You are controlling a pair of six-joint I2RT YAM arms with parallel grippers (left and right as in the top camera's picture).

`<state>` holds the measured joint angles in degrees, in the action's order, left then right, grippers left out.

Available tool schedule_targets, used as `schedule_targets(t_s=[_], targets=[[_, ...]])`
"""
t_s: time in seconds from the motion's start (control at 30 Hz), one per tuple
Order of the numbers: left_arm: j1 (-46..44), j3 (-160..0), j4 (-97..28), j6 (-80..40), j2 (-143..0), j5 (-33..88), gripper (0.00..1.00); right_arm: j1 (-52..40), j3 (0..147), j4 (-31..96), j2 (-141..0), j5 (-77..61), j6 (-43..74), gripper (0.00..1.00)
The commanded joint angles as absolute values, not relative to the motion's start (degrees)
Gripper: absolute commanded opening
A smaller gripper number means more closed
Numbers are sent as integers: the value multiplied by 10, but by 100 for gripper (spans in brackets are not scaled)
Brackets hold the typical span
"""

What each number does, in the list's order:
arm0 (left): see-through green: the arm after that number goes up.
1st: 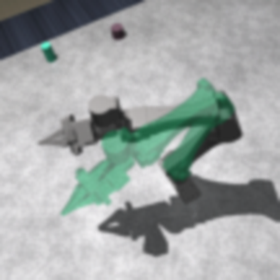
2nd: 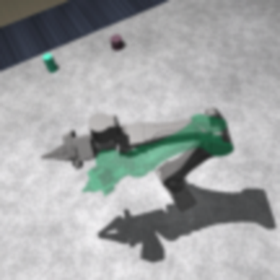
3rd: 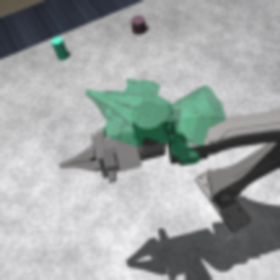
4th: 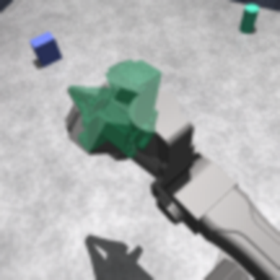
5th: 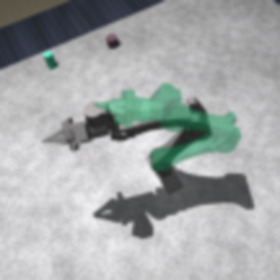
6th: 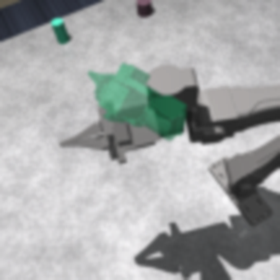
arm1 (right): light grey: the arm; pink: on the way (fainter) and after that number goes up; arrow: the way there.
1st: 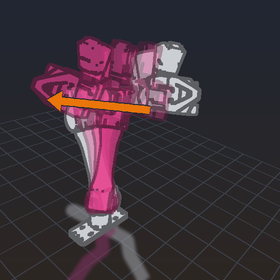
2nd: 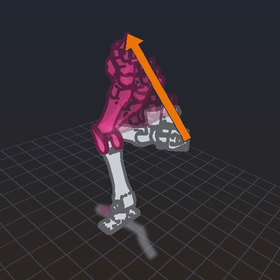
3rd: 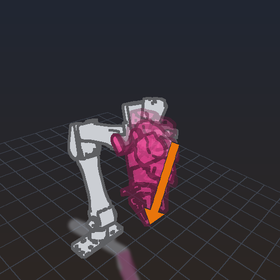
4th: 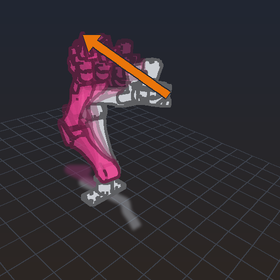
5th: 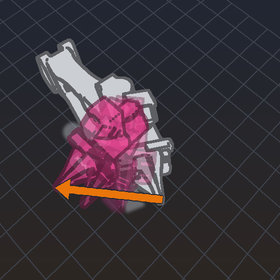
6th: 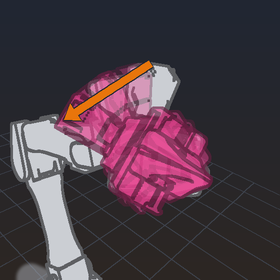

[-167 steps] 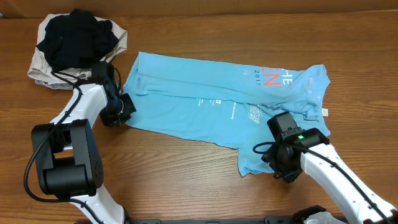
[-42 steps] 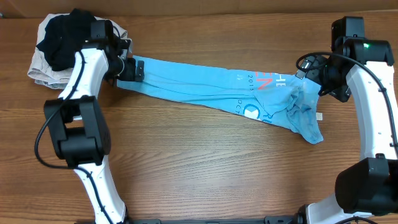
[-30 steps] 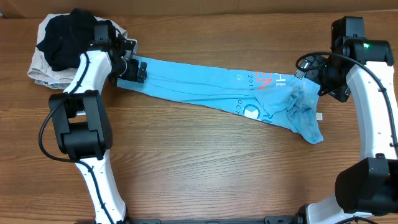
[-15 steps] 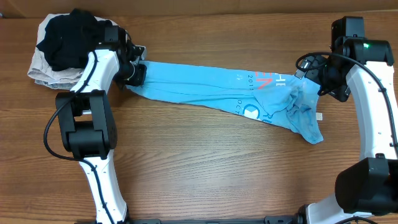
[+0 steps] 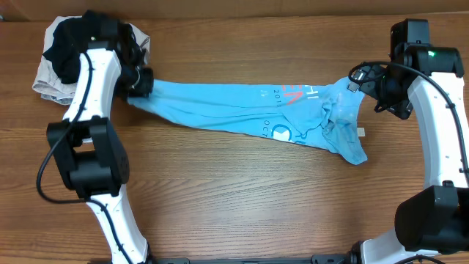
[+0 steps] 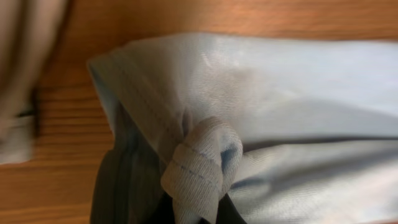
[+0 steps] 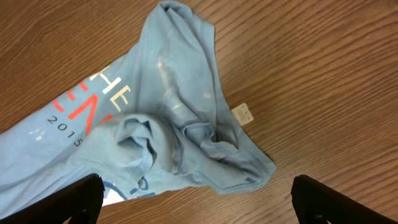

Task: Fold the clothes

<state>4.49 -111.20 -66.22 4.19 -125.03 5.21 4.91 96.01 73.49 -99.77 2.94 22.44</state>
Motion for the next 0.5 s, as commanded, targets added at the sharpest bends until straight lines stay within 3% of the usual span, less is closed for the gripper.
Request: schedule_targets(t_s=[0.0, 0.47], targets=[[19, -1147, -684, 43, -1220, 45, 4, 54, 967, 732, -988, 27, 223, 100], [-142, -1145, -662, 43, -1230, 43, 5, 54, 967, 736, -988, 27, 223, 100]])
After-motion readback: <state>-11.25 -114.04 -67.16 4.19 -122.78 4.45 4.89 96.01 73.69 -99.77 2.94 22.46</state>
